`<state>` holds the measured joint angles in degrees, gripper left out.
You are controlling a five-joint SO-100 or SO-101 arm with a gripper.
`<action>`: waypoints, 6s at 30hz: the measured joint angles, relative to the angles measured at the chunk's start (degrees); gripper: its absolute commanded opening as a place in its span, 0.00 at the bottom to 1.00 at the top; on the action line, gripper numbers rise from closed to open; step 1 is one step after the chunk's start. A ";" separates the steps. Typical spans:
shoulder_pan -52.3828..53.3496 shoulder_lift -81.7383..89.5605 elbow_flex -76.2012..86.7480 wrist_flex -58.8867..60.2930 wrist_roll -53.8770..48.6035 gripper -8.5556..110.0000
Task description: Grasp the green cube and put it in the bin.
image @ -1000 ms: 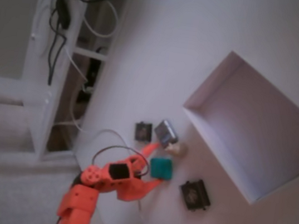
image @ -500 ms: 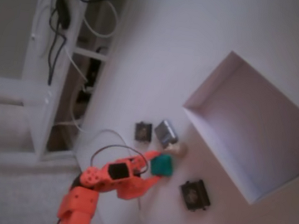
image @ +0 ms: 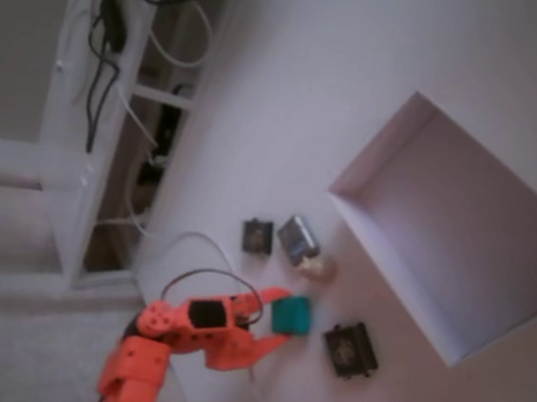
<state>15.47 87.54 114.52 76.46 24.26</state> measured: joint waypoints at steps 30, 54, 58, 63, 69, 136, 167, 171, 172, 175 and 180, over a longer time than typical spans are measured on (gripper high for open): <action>3.52 0.70 -19.78 0.88 0.26 0.00; 58.18 -3.08 -45.44 1.76 -2.72 0.08; 58.18 -5.27 -45.79 -2.99 -2.99 0.37; 57.83 -5.80 -45.79 -2.11 -2.29 0.51; 53.79 -5.80 -45.79 -2.81 0.88 0.66; 50.89 -6.24 -22.32 -17.84 6.50 0.76; 44.82 -3.69 -21.09 -18.63 15.47 0.73; 43.07 -1.32 -20.65 -18.28 15.82 0.73; 42.71 -0.62 -20.65 -16.96 15.29 0.73; 42.89 1.58 -18.46 -17.23 15.47 0.75; 45.26 3.08 -16.96 -16.52 14.94 0.76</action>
<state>60.73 90.62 97.56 59.94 39.20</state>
